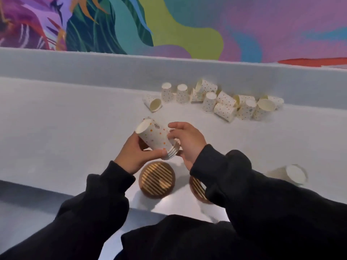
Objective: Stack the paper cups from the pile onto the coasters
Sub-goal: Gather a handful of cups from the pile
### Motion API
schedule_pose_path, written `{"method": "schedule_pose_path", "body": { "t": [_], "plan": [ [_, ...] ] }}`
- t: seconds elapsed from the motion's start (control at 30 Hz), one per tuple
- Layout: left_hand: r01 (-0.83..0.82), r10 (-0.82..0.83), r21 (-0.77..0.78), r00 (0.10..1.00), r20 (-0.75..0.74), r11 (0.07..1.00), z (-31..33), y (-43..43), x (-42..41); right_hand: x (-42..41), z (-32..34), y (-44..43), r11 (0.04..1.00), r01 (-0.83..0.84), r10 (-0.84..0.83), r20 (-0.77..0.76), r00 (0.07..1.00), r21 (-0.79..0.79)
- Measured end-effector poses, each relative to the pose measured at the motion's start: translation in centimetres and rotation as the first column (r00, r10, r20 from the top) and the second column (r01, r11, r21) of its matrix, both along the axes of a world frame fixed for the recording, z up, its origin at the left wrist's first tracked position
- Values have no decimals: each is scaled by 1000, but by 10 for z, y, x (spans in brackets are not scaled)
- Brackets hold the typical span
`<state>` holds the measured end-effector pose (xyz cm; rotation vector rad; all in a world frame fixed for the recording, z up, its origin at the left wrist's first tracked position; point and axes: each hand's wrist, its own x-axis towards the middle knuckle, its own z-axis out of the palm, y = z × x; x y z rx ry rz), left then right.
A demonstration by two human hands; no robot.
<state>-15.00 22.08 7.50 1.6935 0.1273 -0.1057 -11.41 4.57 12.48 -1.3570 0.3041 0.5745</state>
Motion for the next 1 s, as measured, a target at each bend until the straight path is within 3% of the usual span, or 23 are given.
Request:
{"method": "schedule_pose_path", "body": {
  "t": [0.17,0.3,0.43,0.63,0.77,1.0],
  "plan": [
    [-11,67,343,986,-152,939,-51,5,-30,-23,-89,1,970,-182,185,4,983,-162],
    [-6,88,410,979,-182,912,-89,2,-34,-38,-142,12,915,-221,254,57,965,-337],
    [89,6,524,984,-176,847,-108,7,-26,-39,-168,18,857,-223,312,123,942,-465],
    [275,-259,568,960,-110,776,-116,26,-12,-44,-175,22,754,-311,491,181,852,-579],
    [358,-375,603,921,-103,713,-128,39,-1,-49,-179,25,767,-250,447,213,869,-592],
    [503,-584,586,809,-63,635,-137,50,27,-51,-186,26,696,-186,424,187,886,-694]
  ]
}}
